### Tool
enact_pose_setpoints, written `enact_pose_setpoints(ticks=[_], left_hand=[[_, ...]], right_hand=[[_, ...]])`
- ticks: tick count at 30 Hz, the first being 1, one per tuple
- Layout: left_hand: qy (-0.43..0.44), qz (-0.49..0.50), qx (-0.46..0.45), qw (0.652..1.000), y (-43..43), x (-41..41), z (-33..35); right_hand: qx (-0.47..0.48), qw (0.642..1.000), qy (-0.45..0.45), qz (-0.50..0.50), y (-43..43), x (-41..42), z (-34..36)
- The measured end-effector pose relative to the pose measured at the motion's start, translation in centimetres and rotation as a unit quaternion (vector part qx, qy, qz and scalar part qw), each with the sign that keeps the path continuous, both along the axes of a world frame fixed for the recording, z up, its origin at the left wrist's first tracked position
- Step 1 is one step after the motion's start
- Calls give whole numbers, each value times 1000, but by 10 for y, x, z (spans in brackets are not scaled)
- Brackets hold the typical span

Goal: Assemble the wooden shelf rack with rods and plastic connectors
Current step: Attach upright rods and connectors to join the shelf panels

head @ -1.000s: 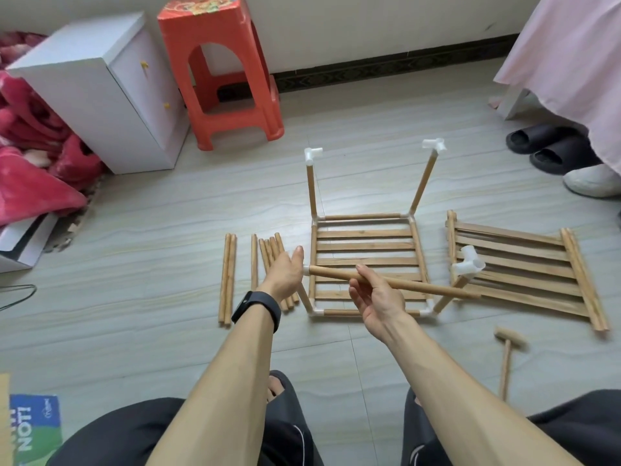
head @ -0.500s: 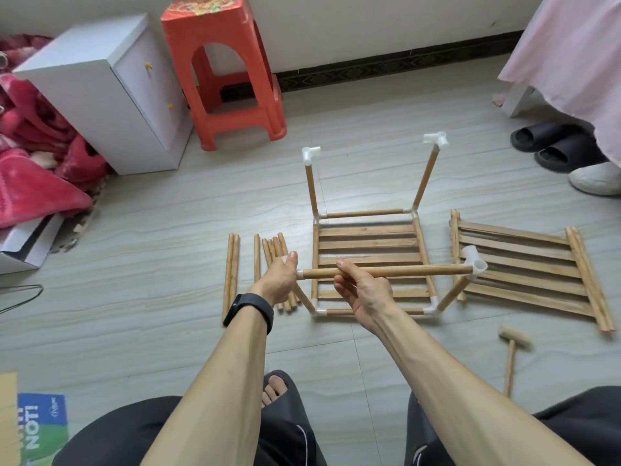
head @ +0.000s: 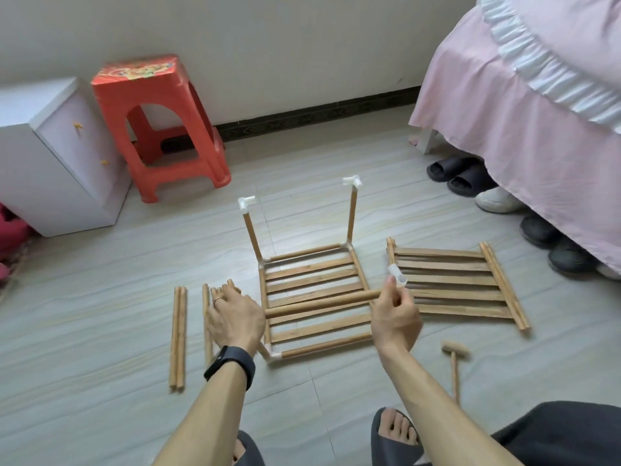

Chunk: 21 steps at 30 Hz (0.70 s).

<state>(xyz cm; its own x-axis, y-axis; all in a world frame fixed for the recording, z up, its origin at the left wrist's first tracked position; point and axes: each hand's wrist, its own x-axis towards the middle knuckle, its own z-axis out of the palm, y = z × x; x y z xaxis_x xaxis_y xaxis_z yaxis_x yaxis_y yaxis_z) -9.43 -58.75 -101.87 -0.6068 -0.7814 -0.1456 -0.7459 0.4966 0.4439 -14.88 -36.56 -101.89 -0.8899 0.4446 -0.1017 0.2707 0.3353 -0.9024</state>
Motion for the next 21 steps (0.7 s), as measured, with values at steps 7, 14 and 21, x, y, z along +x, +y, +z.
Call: enact_pose_setpoints(ticks=[7,14,21], left_hand=[[22,-302,-92,949,95,-53,34],[-63,-470,19,880,162,-80,36],[-21,-460,30,887,159,-79,16]], right_hand=[[-73,993,-70,-60,32,-70,-2],[321,812,-302,384,54,-110,32],[377,726,-308,486,63,-125,52]])
